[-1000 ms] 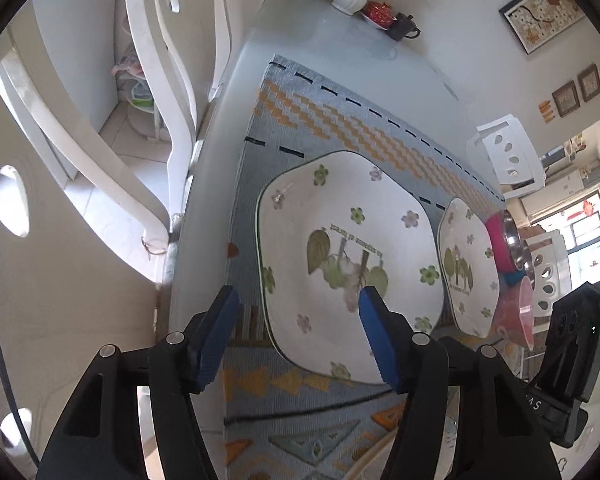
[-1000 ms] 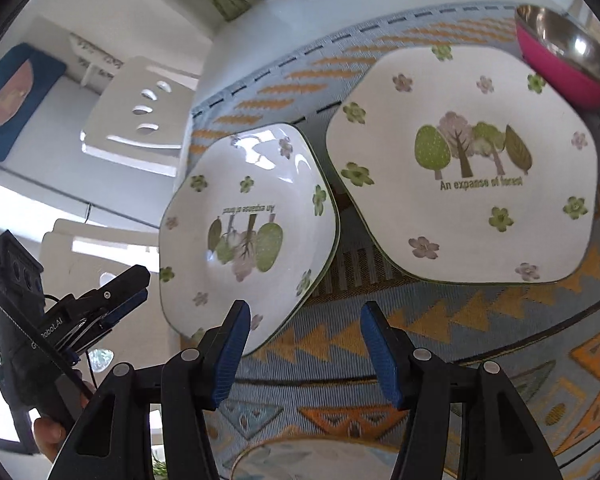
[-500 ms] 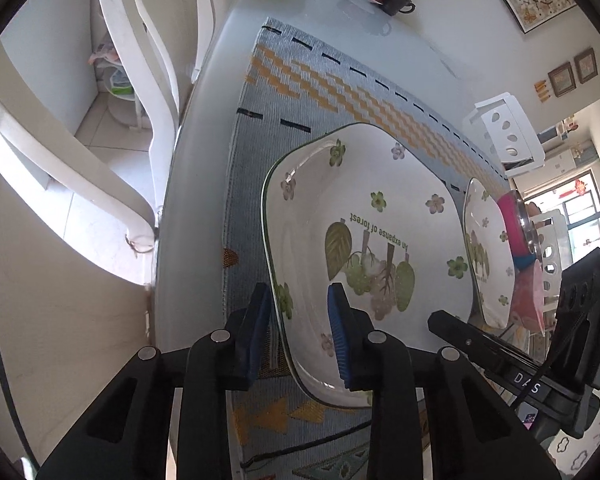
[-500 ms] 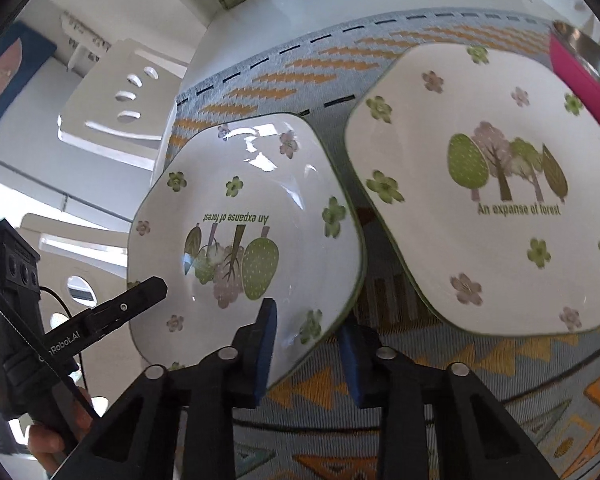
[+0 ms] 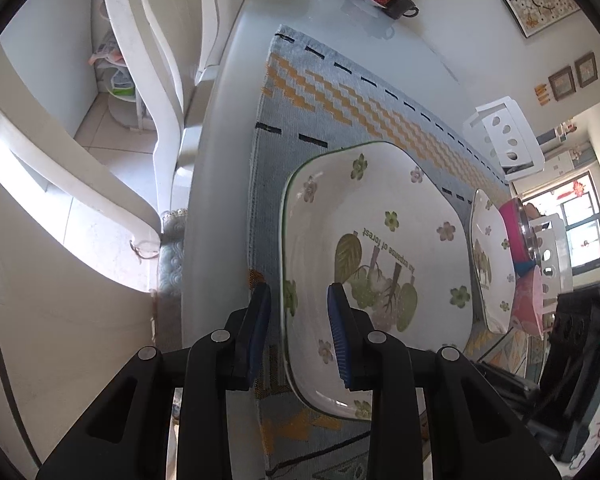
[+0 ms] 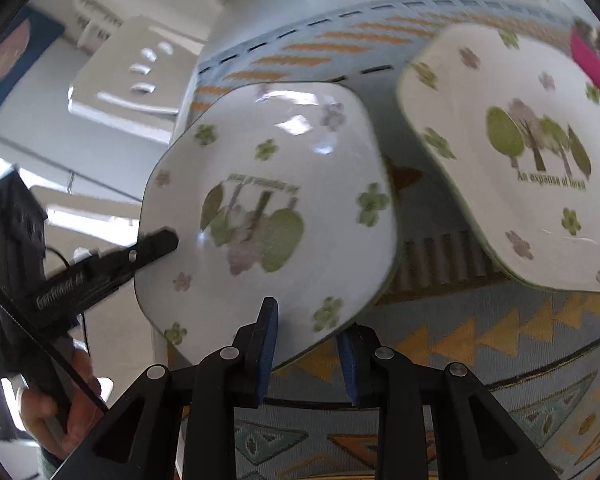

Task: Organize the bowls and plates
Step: 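Lift the leaf-print hexagonal plate with both grippers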

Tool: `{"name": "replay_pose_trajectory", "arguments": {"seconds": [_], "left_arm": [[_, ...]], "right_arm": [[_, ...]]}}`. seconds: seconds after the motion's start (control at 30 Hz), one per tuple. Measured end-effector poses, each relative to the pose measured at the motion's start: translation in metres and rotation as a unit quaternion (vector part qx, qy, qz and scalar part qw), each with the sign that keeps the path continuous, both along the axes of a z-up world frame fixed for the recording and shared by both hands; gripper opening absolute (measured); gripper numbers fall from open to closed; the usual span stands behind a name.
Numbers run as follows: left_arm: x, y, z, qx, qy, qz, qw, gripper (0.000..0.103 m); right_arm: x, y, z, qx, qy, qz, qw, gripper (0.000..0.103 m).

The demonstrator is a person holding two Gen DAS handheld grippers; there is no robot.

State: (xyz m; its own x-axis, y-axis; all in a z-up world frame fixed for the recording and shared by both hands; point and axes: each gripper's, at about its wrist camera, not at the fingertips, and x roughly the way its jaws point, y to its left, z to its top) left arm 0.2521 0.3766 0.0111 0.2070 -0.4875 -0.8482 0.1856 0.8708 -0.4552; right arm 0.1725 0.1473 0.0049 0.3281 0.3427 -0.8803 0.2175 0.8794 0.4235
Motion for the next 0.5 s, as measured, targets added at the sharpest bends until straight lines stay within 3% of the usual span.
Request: {"name": "replay_pose_trajectory", "arguments": {"seconds": [0.1, 0.23, 0.5], "left_arm": [[-0.003, -0.008, -0.001, 0.006, -0.004, -0.016, 0.9998, 0.026], [-0.005, -0.012, -0.002, 0.016, -0.010, -0.015, 0.9997, 0.026], [-0.011, -0.009, 0.011, 0.006, -0.049, -0.007, 0.9988, 0.026]], "right_arm": [[0.005, -0.015, 0.002, -0.016, -0.005, -0.013, 1.000, 0.028], [0.013, -0.019, -0.001, 0.002, -0.017, -0.004, 1.000, 0.028], [0.012, -0.005, 0.010, -0.060, -0.061, 0.041, 0.995, 0.028]]}}
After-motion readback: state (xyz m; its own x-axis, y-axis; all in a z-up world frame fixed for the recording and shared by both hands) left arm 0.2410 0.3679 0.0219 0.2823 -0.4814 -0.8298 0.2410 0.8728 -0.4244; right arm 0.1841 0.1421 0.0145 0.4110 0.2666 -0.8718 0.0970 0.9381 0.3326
